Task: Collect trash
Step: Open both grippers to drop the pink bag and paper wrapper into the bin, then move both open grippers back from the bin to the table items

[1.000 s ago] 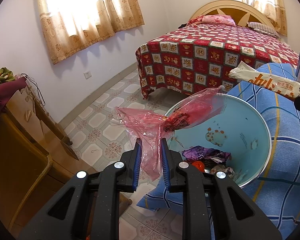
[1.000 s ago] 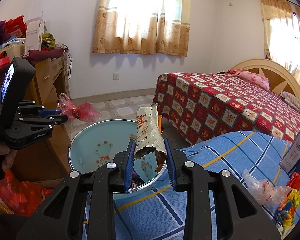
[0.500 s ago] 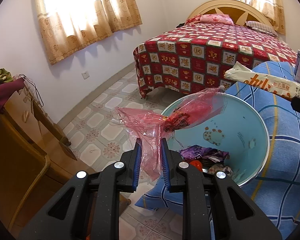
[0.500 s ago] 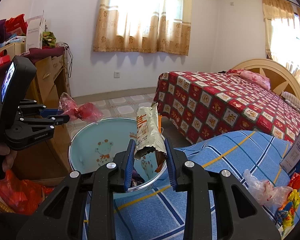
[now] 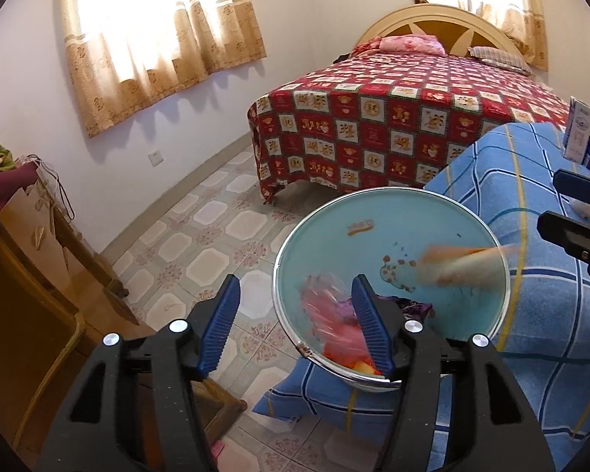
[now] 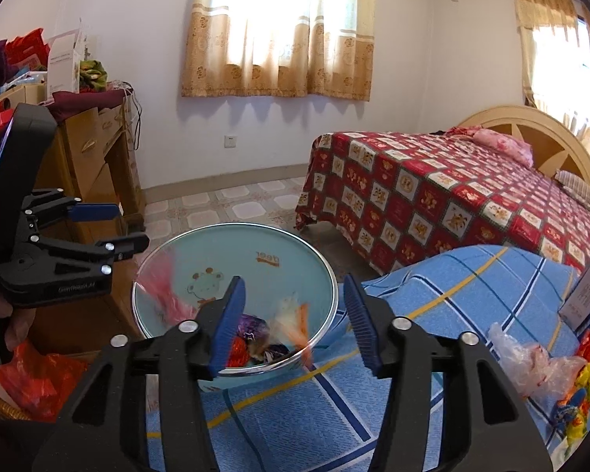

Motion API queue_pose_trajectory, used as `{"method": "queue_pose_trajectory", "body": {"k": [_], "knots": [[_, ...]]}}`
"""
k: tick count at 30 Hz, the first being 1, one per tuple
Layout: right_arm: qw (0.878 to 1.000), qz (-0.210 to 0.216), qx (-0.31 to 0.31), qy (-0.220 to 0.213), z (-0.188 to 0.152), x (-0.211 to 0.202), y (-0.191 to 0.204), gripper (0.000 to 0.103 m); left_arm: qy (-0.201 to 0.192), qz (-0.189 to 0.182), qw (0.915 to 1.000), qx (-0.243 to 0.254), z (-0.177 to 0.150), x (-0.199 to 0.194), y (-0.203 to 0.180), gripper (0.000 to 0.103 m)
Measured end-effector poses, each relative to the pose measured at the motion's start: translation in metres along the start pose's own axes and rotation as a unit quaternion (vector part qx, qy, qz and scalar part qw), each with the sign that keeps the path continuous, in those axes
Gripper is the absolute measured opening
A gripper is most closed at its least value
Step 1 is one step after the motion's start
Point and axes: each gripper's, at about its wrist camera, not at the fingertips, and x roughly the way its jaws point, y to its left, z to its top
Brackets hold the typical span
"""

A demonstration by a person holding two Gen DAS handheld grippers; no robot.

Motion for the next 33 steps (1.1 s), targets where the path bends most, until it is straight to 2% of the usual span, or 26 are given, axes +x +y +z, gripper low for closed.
{"method": "queue_pose_trajectory", "body": {"k": [2, 4, 10, 17, 23, 25, 33], "knots": [[1.000, -0.004, 0.000, 0.000, -0.001, 0.000, 0.000, 0.058, 0.001, 0.001, 1.0000, 0.000, 0.000, 0.000, 0.000, 0.063], [1.000, -0.006, 0.003, 0.000, -0.002, -0.001, -0.002, 0.060, -0.001, 0.008, 1.0000, -0.002, 0.000, 0.000, 0.001, 0.073], [1.000, -0.010, 0.007, -0.002, -0.003, -0.004, -0.005, 0.061, -0.001, 0.008, 1.0000, -0.003, 0.001, 0.000, 0.003, 0.074], [1.000, -0.014, 0.009, -0.004, -0.002, -0.007, -0.008, 0.068, -0.001, 0.010, 0.9999, -0.003, 0.001, 0.000, 0.004, 0.076], [1.000, -0.023, 0.016, -0.007, -0.005, -0.013, -0.012, 0.073, -0.001, 0.012, 0.9999, -0.002, -0.002, -0.001, 0.008, 0.083], [0.999, -0.027, 0.020, -0.009, -0.005, -0.014, -0.013, 0.076, -0.002, 0.015, 0.9999, -0.001, -0.003, -0.002, 0.008, 0.089], [0.999, -0.038, 0.025, -0.012, -0.008, -0.019, -0.016, 0.081, -0.001, 0.021, 0.9998, 0.000, -0.004, -0.003, 0.005, 0.096]]}}
